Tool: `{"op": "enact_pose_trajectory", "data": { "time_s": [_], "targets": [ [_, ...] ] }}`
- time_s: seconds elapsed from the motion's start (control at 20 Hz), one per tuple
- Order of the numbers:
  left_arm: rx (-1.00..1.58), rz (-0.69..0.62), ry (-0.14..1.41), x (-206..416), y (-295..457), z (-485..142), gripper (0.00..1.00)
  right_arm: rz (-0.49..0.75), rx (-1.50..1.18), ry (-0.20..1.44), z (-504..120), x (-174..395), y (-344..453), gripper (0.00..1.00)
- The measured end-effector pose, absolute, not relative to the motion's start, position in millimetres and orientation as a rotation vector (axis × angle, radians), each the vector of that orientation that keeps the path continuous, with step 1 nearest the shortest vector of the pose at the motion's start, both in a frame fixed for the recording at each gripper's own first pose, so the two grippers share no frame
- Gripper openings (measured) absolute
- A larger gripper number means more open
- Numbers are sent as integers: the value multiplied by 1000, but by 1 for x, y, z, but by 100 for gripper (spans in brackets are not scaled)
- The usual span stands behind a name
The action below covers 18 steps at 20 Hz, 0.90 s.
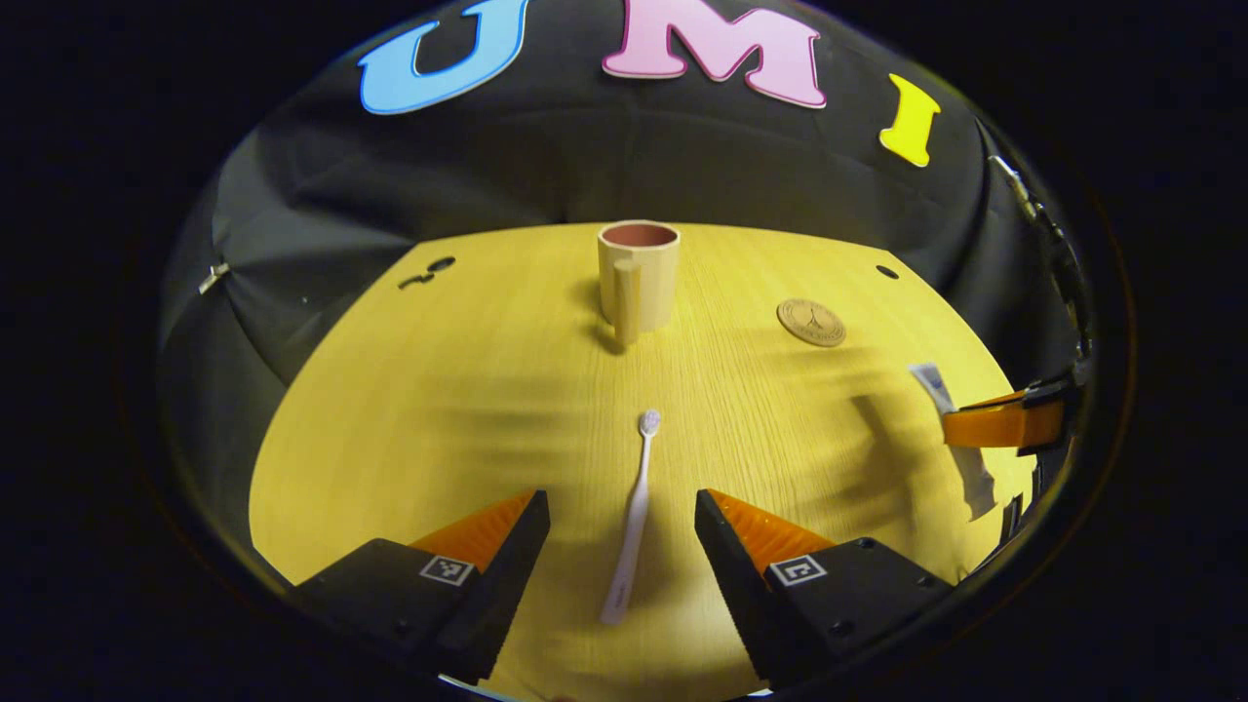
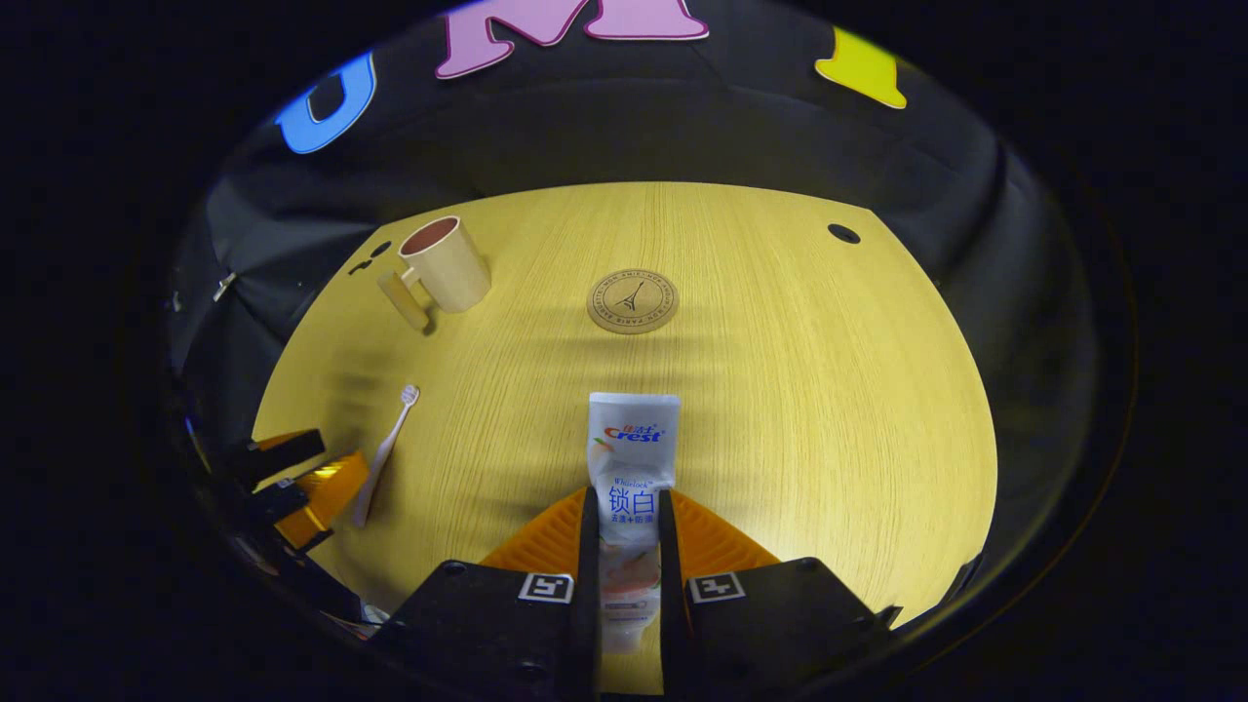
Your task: Put the toothbrush and toothpaste on the desktop into the cup, then pick up the cup and place it on the coaster on the desktop.
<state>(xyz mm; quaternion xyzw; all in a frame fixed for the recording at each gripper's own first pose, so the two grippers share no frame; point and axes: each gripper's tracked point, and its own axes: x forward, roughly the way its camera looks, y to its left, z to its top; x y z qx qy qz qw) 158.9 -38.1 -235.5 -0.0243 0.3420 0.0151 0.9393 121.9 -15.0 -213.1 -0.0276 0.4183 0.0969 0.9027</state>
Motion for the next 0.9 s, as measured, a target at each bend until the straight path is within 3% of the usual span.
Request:
{"op": "enact_pose_trajectory", "data": {
  "time_s": [0.2,0.6,0.7,0.75,0.9],
  "targets": [
    [-50,10,772,166,-40,-256,90,201,-34,833,-197,121,-21,28],
    [1,-39,850,169,-49,-273,72,218,-32,760,-174,129,-20,28],
    [2,-35,856,171,-47,-275,63,227,-23,746,-170,131,-16,28],
    [5,-35,855,172,-47,-275,43,233,-23,740,-168,134,-13,28],
    [22,-41,868,169,-46,-275,24,256,-30,720,-160,140,-5,28]
  ]
}}
